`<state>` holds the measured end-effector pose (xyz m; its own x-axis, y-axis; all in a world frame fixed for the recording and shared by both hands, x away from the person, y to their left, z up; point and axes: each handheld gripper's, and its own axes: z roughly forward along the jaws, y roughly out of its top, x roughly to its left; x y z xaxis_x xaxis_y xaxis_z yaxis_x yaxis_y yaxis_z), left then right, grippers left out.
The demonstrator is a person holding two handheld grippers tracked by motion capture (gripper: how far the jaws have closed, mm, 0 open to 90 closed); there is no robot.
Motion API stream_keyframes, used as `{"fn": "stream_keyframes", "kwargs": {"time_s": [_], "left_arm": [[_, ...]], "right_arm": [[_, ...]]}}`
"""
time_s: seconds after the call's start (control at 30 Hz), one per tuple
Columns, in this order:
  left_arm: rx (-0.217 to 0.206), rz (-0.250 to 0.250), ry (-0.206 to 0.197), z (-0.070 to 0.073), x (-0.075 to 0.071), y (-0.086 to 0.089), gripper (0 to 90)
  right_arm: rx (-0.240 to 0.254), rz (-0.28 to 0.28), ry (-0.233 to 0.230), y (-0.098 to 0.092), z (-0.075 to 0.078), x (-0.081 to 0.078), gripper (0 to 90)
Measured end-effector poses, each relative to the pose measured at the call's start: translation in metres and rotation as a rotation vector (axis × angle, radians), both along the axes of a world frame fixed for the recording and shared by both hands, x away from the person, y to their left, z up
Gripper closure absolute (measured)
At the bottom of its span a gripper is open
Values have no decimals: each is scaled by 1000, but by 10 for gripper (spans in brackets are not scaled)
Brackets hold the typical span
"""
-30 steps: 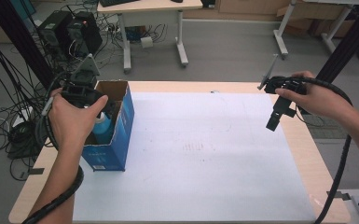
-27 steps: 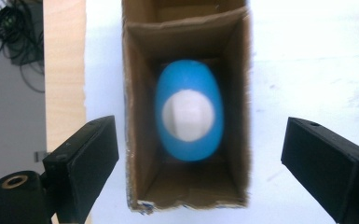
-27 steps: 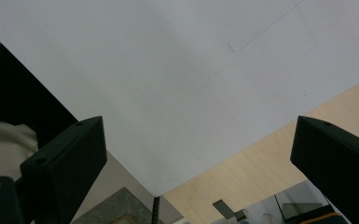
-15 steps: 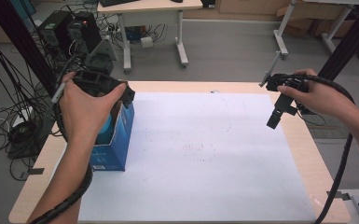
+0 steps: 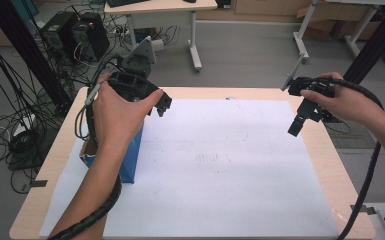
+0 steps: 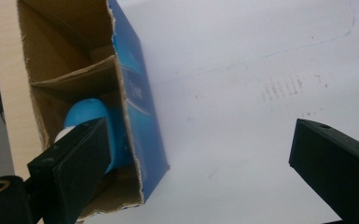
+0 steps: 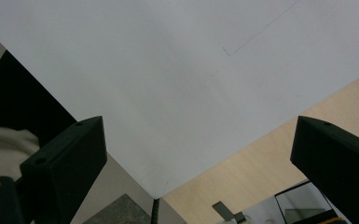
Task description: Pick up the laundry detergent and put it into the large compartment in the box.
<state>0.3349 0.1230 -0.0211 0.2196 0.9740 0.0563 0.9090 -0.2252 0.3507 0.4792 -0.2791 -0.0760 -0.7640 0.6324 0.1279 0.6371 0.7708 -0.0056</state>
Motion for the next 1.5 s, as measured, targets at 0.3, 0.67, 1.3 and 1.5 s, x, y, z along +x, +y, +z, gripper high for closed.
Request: {"fn": "stream_keyframes", "kwargs": {"time_s": [0.3,0.67,1.3,1.5], "left_arm": [[12,-17,12,-1,5,-10,58],[19,-24,26,-6,9,-13,58],[26,-22,42,-11,12,-9,59],[23,-10,41,-13,11,-6,60]], "right_arm": [[10,-3,0,-1,0,-1,33],[6,6,-1,-2,0,-1,34],[-1,9,2,4,-4,1,34],[-8,11,3,7,-5,0,34]]}}
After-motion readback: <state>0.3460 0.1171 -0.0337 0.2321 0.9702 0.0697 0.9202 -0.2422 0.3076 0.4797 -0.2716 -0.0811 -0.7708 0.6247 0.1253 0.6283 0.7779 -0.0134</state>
